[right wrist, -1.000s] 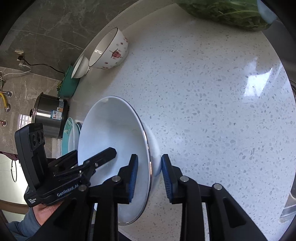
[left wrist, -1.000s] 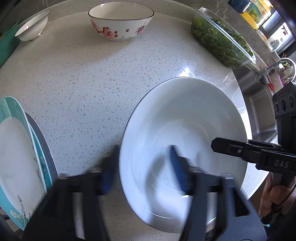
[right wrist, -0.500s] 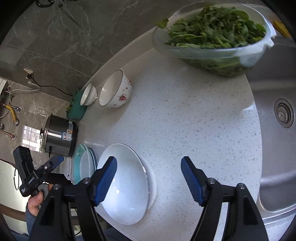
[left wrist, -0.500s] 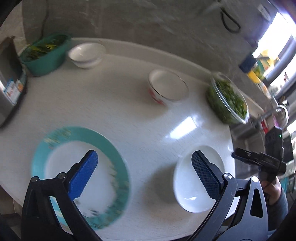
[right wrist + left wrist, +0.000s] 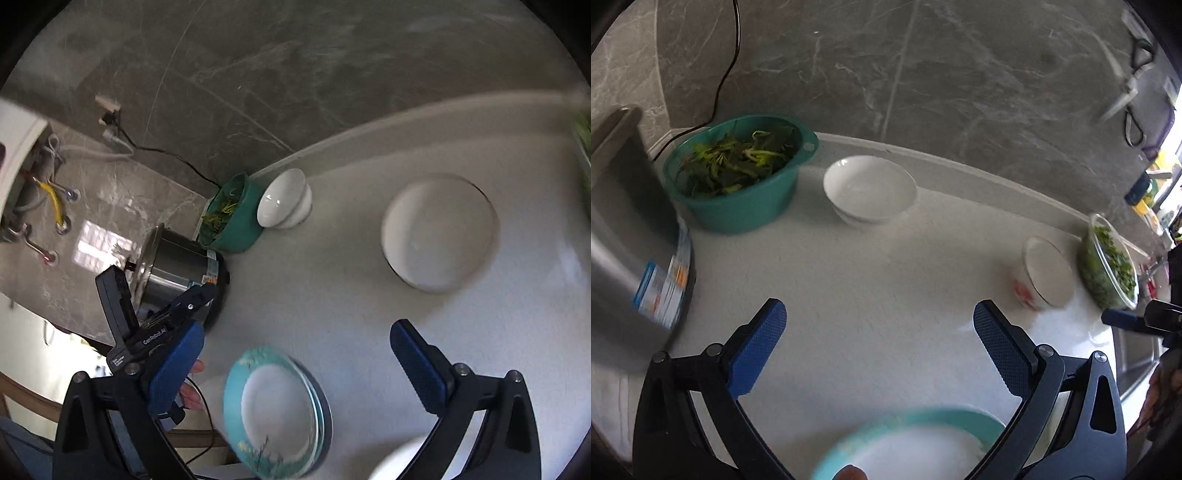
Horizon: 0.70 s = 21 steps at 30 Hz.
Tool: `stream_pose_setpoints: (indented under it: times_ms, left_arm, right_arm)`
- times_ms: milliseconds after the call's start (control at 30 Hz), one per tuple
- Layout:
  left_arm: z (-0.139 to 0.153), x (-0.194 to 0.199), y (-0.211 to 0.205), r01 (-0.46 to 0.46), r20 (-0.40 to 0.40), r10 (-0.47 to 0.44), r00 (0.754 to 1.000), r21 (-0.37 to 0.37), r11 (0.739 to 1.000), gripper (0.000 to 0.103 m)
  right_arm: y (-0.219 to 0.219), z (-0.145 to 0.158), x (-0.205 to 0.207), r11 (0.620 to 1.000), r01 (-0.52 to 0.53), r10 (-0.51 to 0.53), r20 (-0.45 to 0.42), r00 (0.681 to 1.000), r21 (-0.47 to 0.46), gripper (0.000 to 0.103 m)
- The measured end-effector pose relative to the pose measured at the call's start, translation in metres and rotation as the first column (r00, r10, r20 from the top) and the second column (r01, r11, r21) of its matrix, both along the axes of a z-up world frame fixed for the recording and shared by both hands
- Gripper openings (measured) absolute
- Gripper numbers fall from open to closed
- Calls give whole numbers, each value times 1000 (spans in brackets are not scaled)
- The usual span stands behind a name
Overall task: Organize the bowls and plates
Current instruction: 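Open both grippers and move to the white bowl by the teal colander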
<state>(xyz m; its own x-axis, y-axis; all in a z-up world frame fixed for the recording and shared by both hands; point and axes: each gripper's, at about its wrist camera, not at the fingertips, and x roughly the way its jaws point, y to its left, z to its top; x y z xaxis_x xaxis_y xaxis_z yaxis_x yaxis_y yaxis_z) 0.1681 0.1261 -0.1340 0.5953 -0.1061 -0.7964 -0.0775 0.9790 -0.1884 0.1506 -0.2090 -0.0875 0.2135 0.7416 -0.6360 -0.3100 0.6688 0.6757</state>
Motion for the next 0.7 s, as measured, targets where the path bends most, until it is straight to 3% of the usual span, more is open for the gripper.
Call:
stream_pose_setpoints:
  times_ms: [200, 300, 400, 567, 700]
  left_arm:
    - [-20, 81, 27, 28, -19, -27, 999, 25, 999, 103]
    - [-36, 113, 33, 6, -117, -1, 993, 44, 999, 102]
    - [-47, 136, 40, -24, -129, 27, 991, 28, 999, 101]
    - [-69, 165, 52, -80, -163, 79, 983, 2, 997, 101]
    - [-81, 182, 61, -136, -181, 132, 975, -8, 991, 100]
  right_arm:
    - [76, -3, 68, 986, -55, 59, 21, 998, -159, 103]
    - [96, -14, 107, 974, -31, 27, -19, 999, -224, 103]
    - [122, -28, 144, 966, -66, 54, -54, 997, -250, 102]
    - [154, -53, 186, 951, -83, 55, -101, 993, -299, 77]
    - [174, -66, 199, 931, -102, 74, -93, 993, -352, 73]
